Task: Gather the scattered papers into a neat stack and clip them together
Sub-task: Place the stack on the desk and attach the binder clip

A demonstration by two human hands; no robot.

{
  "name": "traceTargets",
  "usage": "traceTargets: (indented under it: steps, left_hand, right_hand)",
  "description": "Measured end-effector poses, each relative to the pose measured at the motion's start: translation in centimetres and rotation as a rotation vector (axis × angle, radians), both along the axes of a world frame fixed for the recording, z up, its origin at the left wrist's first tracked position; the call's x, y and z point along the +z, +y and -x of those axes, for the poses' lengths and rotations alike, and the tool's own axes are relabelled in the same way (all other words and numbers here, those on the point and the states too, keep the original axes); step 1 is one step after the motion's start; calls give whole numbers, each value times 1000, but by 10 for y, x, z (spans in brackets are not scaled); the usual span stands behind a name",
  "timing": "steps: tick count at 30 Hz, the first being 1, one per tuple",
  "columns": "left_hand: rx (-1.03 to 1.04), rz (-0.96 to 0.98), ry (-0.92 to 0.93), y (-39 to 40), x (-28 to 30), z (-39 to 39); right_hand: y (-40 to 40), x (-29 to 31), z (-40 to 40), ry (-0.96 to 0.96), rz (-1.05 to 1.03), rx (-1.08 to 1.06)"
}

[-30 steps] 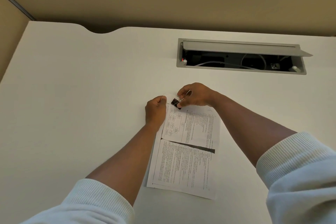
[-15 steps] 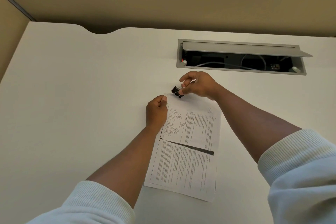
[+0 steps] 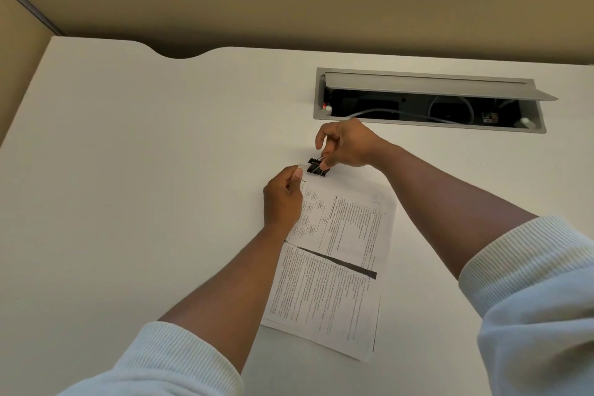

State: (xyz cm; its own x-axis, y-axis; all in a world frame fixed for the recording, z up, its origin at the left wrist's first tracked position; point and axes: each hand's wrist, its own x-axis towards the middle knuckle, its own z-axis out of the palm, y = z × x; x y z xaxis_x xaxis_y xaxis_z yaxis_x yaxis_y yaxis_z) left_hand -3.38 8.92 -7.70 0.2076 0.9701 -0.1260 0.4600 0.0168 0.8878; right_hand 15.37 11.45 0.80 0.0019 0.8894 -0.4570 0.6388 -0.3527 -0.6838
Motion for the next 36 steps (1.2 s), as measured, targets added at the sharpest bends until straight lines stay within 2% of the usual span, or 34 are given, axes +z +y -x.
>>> traceTargets:
  steps: [10,23,30,36]
  left_hand:
    - [33,-55,-31,-5,-1,-1]
    - [89,38,-154,-2,-3,-3]
    - [134,180,-271,0,-1,0]
    - [152,423,-440,9,5,5]
  right_hand:
    - [2,-4,1,18,8,8]
    - [0,-4,4,46,24,-11]
    - [1,-3,3,46,8,5]
    - [1,-3,-1,58,-2,0]
